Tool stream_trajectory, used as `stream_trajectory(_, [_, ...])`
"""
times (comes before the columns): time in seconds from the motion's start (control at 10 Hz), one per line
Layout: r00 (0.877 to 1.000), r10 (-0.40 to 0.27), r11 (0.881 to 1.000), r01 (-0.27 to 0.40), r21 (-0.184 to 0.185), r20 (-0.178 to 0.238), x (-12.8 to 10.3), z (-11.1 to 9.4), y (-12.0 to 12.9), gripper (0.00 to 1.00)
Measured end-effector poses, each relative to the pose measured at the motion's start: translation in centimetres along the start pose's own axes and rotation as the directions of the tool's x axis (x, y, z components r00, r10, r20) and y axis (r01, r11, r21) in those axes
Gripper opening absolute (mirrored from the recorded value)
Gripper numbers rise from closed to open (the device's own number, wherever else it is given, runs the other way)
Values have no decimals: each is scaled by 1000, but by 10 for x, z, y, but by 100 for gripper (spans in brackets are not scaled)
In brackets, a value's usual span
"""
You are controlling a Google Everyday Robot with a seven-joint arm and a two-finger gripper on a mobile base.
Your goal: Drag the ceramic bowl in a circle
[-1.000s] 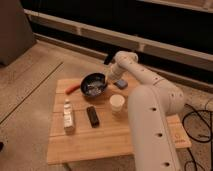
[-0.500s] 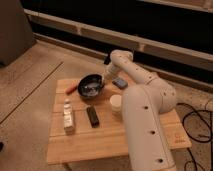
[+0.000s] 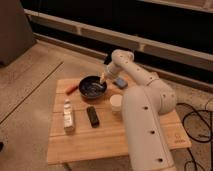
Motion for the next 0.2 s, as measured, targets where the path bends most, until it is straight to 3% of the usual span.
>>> stream_trajectory(0.1, [998,-33,998,35,-46,51,-9,-16,11,80])
stream_trajectory(0.2, [996,-45,997,50,-61,73,-12,-24,14,80])
